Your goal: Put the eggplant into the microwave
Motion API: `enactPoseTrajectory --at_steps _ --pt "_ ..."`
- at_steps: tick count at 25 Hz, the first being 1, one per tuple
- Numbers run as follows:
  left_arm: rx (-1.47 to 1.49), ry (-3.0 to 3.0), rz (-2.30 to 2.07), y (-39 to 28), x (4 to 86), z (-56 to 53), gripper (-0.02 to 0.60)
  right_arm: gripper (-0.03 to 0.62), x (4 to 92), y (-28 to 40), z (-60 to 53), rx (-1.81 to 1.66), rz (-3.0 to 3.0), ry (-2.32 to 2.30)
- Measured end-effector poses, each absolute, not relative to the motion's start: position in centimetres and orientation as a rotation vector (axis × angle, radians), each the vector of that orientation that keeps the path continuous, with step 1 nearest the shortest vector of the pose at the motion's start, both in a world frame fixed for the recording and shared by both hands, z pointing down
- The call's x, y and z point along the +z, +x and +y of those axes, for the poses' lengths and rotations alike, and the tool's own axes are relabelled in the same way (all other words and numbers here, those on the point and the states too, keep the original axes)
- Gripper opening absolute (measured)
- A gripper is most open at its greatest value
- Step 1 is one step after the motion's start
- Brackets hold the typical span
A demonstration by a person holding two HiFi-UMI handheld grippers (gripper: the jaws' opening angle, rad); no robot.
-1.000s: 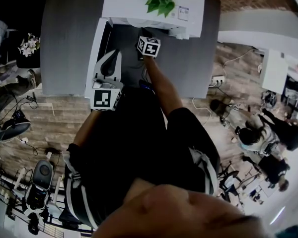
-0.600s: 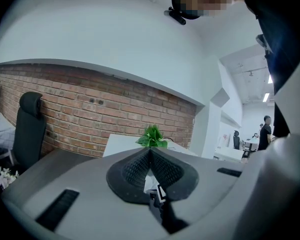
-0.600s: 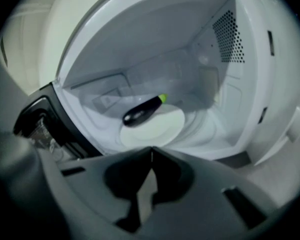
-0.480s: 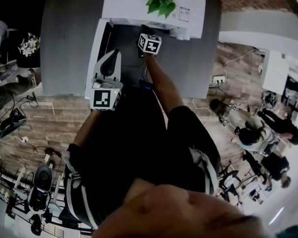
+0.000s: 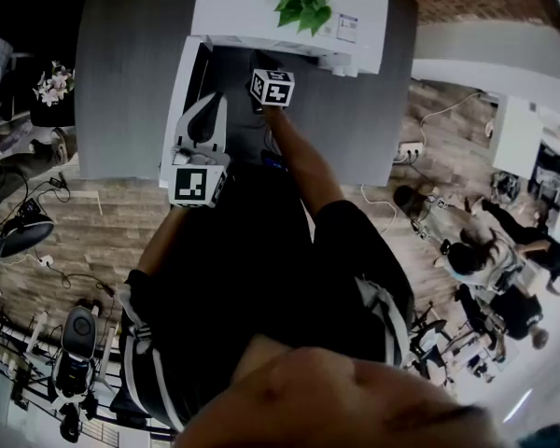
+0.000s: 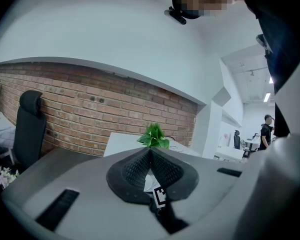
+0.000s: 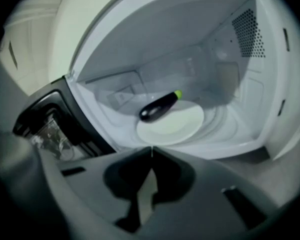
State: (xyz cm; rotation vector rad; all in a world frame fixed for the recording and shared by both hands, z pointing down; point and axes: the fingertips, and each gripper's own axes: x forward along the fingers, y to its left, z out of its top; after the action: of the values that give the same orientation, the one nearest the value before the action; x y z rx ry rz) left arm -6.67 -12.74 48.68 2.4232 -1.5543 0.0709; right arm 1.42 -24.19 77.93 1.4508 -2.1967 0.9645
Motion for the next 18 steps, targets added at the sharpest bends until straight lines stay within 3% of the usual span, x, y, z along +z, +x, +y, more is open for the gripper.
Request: enactPoseTrajectory --at_steps 18 --pt "0.093 2.426 -1.558 -7.3 49.5 -13.4 0.037 0.032 78.3 1.3 -26.9 1.05 -2.169 1.524"
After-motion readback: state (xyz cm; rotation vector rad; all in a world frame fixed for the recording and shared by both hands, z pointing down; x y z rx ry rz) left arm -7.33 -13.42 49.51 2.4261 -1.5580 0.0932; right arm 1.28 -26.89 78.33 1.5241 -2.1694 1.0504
